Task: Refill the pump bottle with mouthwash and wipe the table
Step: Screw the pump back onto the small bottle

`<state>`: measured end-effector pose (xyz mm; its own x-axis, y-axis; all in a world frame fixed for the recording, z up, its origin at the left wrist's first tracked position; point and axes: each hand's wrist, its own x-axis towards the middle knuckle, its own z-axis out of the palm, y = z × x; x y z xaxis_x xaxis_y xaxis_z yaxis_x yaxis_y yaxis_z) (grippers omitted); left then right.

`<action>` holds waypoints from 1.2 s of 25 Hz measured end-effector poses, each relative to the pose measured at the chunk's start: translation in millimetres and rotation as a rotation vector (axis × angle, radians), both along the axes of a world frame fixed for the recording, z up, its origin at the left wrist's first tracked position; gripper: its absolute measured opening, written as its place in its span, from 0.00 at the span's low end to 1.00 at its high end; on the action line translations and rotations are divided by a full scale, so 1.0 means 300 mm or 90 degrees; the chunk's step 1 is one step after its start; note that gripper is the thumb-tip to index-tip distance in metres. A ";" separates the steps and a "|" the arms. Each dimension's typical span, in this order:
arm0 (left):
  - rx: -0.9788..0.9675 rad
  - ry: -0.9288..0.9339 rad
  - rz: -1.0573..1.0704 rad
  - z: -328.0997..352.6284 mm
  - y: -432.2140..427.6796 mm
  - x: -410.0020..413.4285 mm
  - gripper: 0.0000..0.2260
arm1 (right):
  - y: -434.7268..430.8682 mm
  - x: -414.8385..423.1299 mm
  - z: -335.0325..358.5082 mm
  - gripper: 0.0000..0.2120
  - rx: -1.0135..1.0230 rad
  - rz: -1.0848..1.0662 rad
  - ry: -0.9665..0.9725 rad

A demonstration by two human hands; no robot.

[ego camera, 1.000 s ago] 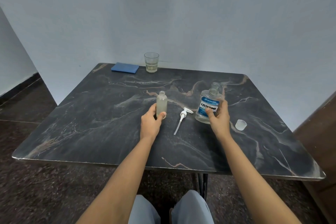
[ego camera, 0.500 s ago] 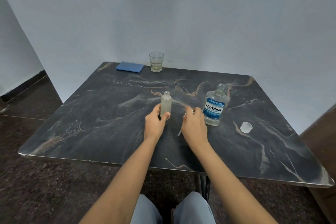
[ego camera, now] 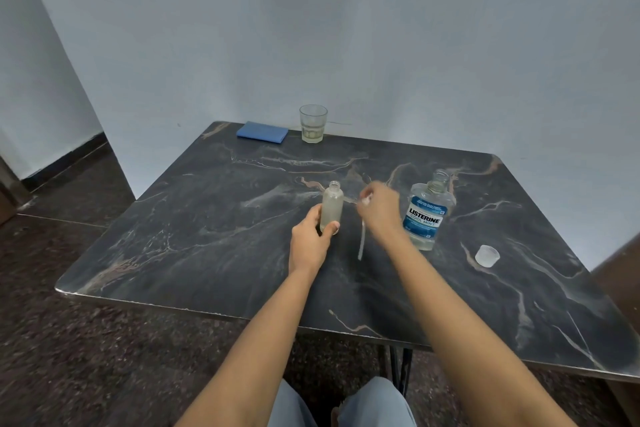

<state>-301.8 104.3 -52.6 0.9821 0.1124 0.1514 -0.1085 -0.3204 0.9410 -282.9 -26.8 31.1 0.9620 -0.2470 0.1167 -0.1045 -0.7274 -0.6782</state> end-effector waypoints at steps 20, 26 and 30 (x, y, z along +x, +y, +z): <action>0.018 -0.011 -0.001 0.006 -0.022 0.008 0.17 | 0.064 -0.017 0.152 0.18 0.398 0.170 -0.334; 0.015 -0.016 -0.004 0.000 -0.023 0.012 0.17 | 0.057 -0.011 0.070 0.18 0.396 0.199 -0.267; 0.022 -0.018 -0.002 -0.002 -0.024 0.015 0.17 | 0.052 -0.010 0.036 0.17 0.392 0.198 -0.239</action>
